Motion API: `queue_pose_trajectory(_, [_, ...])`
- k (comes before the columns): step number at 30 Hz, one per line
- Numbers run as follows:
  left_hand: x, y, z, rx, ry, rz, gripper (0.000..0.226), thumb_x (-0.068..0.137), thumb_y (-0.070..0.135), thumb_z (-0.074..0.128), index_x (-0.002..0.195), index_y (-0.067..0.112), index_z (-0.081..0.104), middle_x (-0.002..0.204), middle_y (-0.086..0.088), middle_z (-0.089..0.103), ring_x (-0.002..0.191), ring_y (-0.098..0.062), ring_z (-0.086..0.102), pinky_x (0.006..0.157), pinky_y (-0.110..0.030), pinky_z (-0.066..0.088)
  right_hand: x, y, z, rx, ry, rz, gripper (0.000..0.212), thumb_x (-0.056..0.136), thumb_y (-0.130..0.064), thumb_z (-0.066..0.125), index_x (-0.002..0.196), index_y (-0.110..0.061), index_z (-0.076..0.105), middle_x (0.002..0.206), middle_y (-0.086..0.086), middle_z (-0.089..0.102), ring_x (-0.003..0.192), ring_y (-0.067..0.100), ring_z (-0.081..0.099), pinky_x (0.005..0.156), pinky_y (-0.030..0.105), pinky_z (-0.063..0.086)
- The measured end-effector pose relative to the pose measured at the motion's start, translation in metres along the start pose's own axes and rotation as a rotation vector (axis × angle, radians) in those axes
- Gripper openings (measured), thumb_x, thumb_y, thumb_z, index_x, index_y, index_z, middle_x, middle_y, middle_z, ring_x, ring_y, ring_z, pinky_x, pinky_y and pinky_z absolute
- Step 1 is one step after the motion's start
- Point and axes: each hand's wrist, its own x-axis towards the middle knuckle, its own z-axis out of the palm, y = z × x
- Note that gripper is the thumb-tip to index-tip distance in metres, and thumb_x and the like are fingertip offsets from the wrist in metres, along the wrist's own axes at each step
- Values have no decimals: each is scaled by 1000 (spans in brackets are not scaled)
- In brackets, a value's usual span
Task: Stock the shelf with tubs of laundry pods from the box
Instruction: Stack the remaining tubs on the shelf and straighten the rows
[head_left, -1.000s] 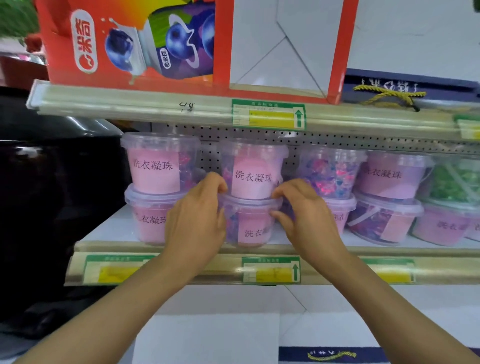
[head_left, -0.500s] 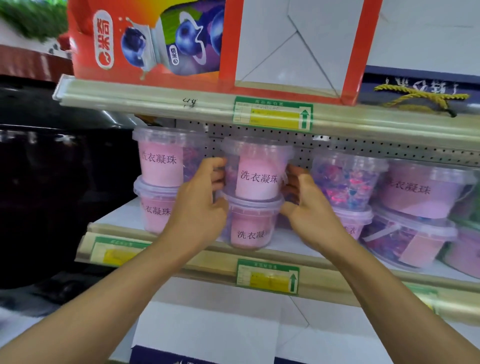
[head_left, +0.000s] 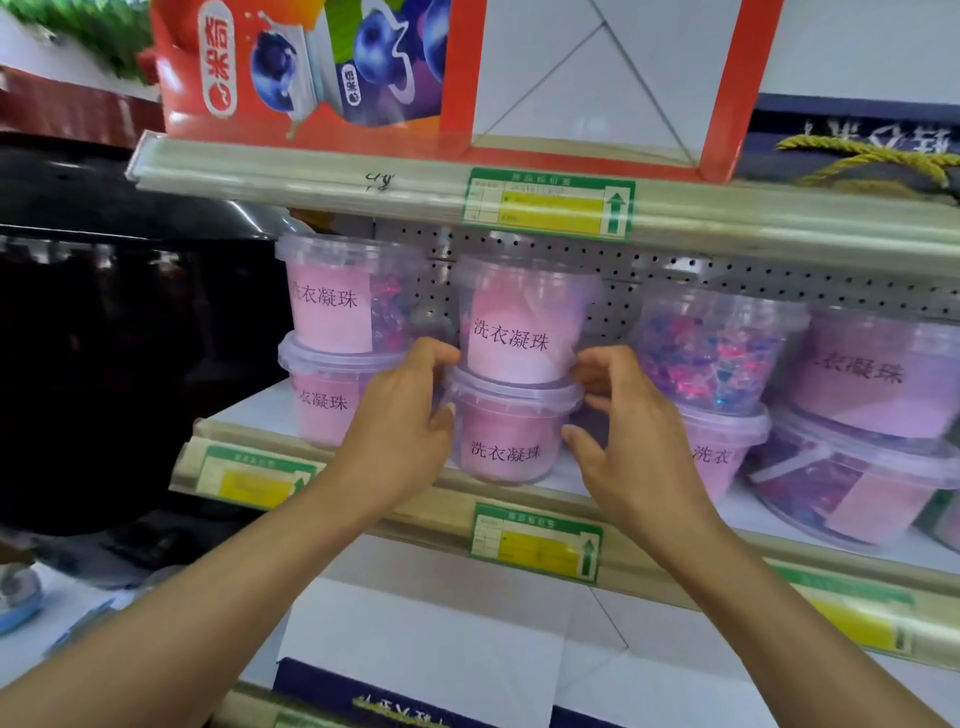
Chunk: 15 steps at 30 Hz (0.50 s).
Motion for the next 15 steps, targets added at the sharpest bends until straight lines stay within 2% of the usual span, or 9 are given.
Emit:
queue_pose_trajectory(3, [2,0,1,35,-52,-7,49,82,-2,53,128,14,44,117,-7,61,115,-22,54,96,-39,43,-4,-3,0,-8,54,-22,53,75,-1,70,118,-18,45,109,-4,53,102,16,54,91,33,47])
queue_pose_trajectory(6, [-1,2,4,-7,-22,-22,58,81,3,60,133,16,39,126,-2,57,116,-19,54,97,-39,44,-3,-1,0,-19,60,44,53,75,0,70,117,-18,43,112,-4,47,103,14,53,92,29,45])
queue_pose_trajectory(9, [-3,2,5,-22,-31,-30,50,82,9,64,127,21,43,115,-2,61,109,-17,56,92,-37,46,0,2,3,-82,1,75,41,77,-1,67,107,-17,46,108,2,54,96,19,58,86,39,49])
queue_pose_trajectory(12, [1,-1,3,-65,-25,-55,41,82,6,63,116,21,46,104,-6,64,97,-20,60,88,-40,48,3,-2,3,-88,14,50,33,77,0,66,101,-18,52,103,3,56,88,20,59,82,39,50])
queue_pose_trajectory(15, [3,-1,0,-115,-55,-52,50,83,1,57,125,19,39,123,-1,57,113,-18,55,96,-42,45,1,-7,5,-105,19,21,31,78,-3,67,98,-21,52,100,1,51,85,17,56,81,34,48])
